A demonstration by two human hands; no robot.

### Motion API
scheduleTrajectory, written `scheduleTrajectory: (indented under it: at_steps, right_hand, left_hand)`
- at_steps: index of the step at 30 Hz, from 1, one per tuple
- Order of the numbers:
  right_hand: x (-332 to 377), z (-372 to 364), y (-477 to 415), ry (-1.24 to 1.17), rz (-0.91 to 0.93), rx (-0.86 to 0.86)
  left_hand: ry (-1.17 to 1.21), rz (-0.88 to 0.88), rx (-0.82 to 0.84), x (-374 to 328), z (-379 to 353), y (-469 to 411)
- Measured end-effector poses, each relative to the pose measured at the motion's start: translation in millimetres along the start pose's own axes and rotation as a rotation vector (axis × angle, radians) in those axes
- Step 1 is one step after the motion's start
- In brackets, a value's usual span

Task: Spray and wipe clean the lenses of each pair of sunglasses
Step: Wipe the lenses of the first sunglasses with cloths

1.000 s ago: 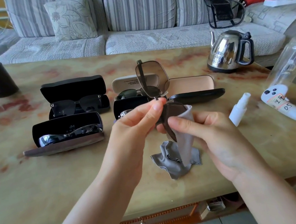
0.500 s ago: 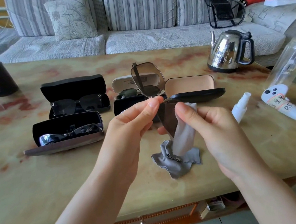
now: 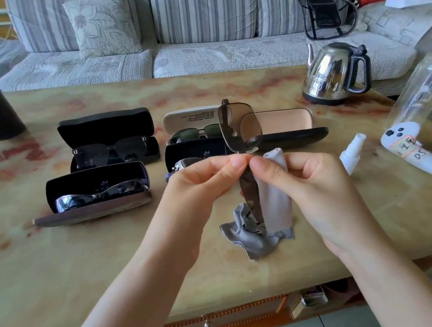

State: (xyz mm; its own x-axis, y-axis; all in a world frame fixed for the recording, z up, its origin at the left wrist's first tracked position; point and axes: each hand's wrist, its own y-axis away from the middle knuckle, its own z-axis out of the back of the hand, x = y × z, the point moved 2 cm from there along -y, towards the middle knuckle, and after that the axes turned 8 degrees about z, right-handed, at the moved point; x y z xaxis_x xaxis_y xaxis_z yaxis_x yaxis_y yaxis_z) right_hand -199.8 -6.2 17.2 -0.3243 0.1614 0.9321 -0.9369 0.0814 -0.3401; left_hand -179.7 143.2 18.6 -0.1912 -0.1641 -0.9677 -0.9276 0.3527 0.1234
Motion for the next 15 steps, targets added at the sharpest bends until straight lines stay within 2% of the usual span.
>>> scheduleTrajectory:
  at_steps: [4,15]
  right_hand:
    - [-2,0,0,0.032,0.058,-0.037]
    - [-12,13,-4,-0.025,0.012,-0.038]
  left_hand:
    - [0.046,-0.009,-0.036,2,-3,0]
    - [0.135,0.013,-0.133,-3,8,-3]
